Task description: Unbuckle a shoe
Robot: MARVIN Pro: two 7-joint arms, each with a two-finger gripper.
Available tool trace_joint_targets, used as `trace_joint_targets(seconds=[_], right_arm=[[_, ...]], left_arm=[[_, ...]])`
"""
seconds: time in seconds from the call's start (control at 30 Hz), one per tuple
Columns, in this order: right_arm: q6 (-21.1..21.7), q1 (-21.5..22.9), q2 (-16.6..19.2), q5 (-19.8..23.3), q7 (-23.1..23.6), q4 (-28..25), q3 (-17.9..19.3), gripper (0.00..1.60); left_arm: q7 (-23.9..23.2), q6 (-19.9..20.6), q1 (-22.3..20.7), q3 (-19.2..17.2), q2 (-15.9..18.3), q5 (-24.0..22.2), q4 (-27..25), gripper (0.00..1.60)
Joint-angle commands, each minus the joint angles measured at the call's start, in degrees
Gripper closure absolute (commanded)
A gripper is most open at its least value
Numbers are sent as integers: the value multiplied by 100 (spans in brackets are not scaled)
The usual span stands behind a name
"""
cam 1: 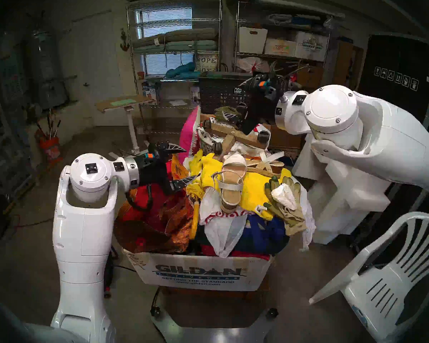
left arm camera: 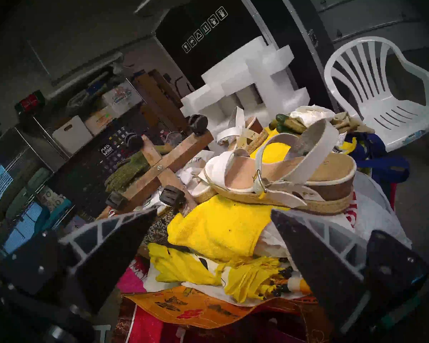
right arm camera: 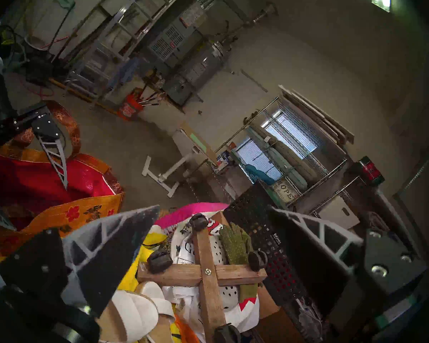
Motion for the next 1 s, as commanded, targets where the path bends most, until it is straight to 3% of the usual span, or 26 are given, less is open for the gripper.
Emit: trace_joint_targets(seconds=[0.0,0.43,0.77,0.97], right_arm=[[-10,81,-13,-33,-74,-30,86,0],[-7,76,-14,-38,-78,-32,90,0],[71,-185,-369,676,-484,-439,214,0],[628,-296,-664,1227,-921,-520,240,0]], left_arm=[[54,-14,-46,-19,-57,-39,-114,0],[45,-25,-46,-28,-75,-27,-115,0],[40,-33,-47,-33,-83,-21,-111,0],[37,-34,-47,-36,-88,-18,-112,0]])
